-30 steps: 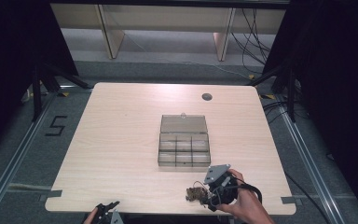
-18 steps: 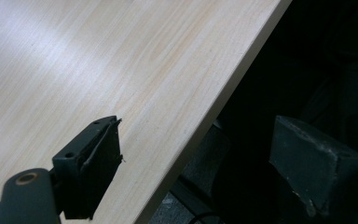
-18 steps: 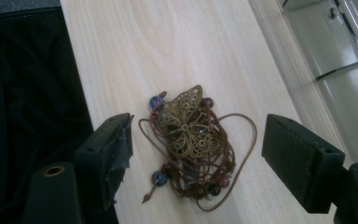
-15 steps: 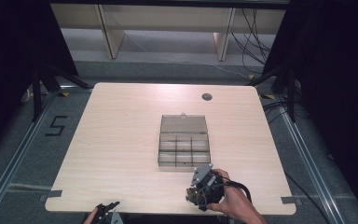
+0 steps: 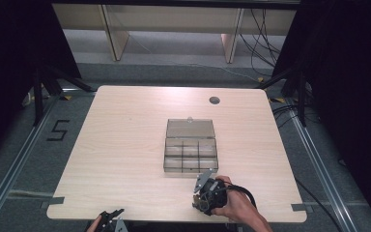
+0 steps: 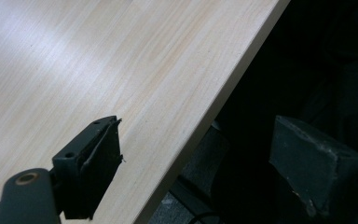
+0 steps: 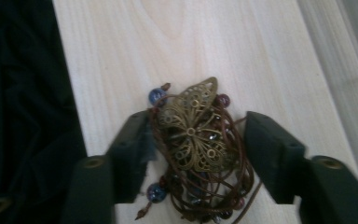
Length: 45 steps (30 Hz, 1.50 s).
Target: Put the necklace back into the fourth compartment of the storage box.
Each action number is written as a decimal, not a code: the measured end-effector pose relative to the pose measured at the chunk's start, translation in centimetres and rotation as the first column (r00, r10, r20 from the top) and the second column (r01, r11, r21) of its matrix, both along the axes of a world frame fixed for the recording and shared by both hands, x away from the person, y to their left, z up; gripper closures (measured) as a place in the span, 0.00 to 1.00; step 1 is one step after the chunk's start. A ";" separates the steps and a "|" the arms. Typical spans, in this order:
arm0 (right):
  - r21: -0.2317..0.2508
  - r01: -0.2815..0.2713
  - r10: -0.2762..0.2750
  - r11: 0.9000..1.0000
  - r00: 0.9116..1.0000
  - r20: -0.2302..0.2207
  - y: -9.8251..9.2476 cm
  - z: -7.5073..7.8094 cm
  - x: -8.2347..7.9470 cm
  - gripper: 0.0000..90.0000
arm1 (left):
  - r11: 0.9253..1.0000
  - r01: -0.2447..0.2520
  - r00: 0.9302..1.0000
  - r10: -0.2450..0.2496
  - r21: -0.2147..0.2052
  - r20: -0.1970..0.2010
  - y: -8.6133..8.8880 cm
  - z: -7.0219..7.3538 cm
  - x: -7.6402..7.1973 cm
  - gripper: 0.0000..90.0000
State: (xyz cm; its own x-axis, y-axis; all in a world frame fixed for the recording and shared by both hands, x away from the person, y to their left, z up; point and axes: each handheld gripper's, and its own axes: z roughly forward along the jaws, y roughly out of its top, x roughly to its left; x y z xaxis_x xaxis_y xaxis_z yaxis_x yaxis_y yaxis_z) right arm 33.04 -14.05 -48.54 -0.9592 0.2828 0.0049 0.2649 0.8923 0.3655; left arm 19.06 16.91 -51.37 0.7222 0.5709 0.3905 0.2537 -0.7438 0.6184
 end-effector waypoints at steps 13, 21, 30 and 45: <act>-0.014 0.038 -0.037 0.999 0.999 0.037 0.2 1.1 -0.7 0.65 | 1.000 0.011 1.000 -0.011 -0.008 -0.010 0.0 0.1 -0.1 0.18; 0.001 0.045 -0.045 0.999 0.998 0.049 -0.4 2.2 -0.6 0.65 | 1.000 0.003 1.000 -0.003 0.000 -0.001 0.0 0.1 -0.1 0.18; 0.007 0.059 -0.060 0.998 0.997 0.040 -1.2 3.2 -0.3 0.65 | 1.000 0.013 1.000 -0.013 -0.006 -0.010 0.0 0.1 -0.1 0.18; 0.061 0.040 -0.044 0.997 0.997 0.057 -0.7 6.7 0.4 0.65 | 1.000 0.013 1.000 -0.013 0.000 -0.027 0.1 0.0 -0.1 0.18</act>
State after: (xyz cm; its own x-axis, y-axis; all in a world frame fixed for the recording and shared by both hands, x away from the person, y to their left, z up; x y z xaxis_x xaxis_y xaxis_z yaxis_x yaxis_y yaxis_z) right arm 33.49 -14.74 -41.86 -0.9457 0.3235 -0.0326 0.2782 0.8570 0.4338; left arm 19.01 16.99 -51.39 0.7398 0.5614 0.3709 0.2608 -0.7474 0.6111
